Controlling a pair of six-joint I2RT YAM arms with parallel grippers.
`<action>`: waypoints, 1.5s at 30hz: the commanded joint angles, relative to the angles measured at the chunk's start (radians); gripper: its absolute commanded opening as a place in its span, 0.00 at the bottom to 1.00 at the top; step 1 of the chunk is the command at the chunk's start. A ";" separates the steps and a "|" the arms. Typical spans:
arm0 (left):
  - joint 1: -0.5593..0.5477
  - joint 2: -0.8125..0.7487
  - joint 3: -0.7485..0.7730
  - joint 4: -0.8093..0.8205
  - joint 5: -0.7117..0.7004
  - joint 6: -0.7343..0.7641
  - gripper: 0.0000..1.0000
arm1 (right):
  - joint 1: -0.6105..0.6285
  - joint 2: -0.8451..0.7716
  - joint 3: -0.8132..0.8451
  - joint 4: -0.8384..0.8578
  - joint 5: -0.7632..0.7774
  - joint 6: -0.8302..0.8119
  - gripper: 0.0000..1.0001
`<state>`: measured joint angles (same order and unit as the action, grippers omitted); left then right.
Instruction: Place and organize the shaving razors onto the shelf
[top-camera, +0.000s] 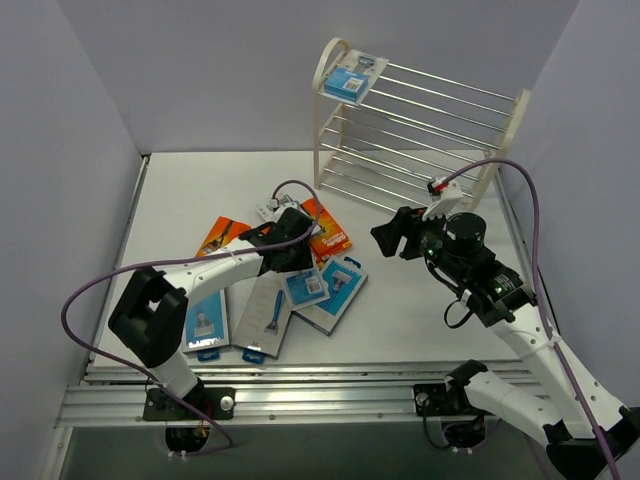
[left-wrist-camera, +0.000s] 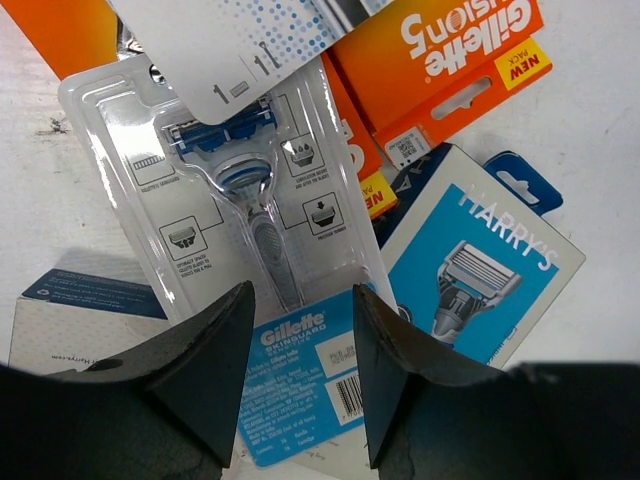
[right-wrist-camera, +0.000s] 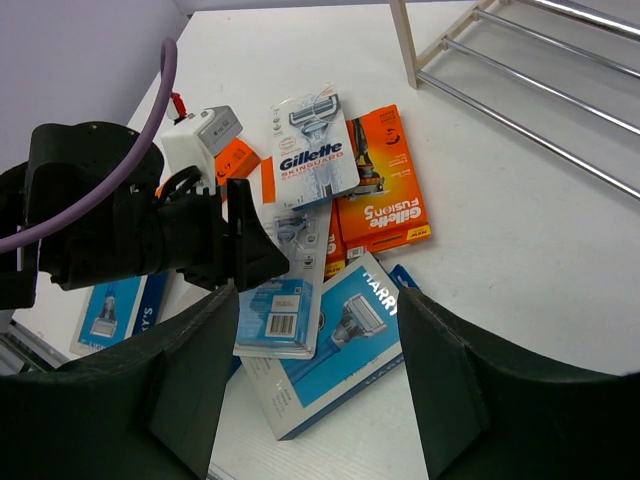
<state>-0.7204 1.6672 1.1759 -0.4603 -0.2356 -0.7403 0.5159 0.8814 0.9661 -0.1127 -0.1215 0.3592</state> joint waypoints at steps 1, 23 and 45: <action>0.012 0.023 0.031 0.005 -0.027 -0.036 0.53 | -0.004 -0.012 -0.018 0.061 -0.021 0.007 0.60; 0.038 0.100 -0.033 0.086 0.022 -0.041 0.28 | -0.001 -0.032 -0.046 0.065 -0.015 0.014 0.61; 0.032 -0.156 -0.042 -0.030 0.108 0.018 0.02 | -0.001 0.024 -0.040 0.068 -0.041 0.044 0.60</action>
<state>-0.6853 1.6032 1.1225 -0.4641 -0.1505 -0.7471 0.5159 0.8959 0.9176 -0.0780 -0.1448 0.3862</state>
